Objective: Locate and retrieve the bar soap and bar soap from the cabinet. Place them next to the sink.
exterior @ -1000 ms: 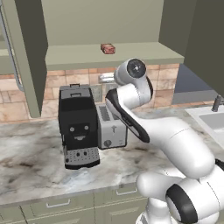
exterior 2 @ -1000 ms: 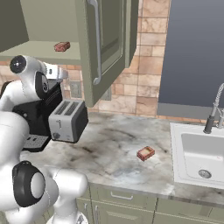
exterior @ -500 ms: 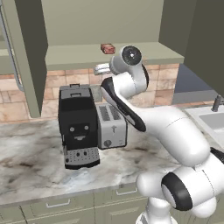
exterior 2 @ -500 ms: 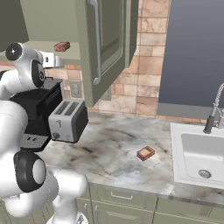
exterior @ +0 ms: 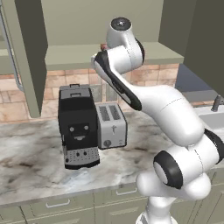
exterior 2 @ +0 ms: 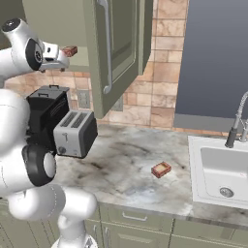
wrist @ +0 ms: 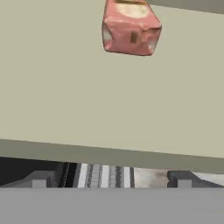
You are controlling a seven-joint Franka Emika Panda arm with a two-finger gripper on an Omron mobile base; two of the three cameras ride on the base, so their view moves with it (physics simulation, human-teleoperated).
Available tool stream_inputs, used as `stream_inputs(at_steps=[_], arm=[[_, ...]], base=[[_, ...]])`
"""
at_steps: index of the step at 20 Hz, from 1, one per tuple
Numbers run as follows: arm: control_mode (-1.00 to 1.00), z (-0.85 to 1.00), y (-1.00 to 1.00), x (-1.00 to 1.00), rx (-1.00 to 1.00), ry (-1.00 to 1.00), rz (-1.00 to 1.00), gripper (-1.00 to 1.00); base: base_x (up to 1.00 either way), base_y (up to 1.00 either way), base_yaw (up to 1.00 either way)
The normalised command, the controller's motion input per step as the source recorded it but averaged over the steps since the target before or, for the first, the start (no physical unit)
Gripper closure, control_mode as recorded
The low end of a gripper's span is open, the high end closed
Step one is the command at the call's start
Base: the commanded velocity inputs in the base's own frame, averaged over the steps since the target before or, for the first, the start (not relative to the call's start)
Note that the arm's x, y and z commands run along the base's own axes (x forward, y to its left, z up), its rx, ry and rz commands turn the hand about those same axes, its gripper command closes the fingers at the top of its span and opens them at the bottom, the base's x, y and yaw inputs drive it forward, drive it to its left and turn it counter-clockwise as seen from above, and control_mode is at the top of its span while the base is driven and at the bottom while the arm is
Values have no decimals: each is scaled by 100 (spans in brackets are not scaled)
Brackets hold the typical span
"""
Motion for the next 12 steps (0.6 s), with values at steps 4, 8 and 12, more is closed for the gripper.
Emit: stream_inputs(at_steps=[4,8,12], arm=[[-100,41,13,-29,-1,-23,3,-100],[-100,34,14,-39,-1,-30,2,-100],[-100,-4,1,3,0,-9,0,-100]], base=[[0,0,0],[0,0,0],[0,0,0]])
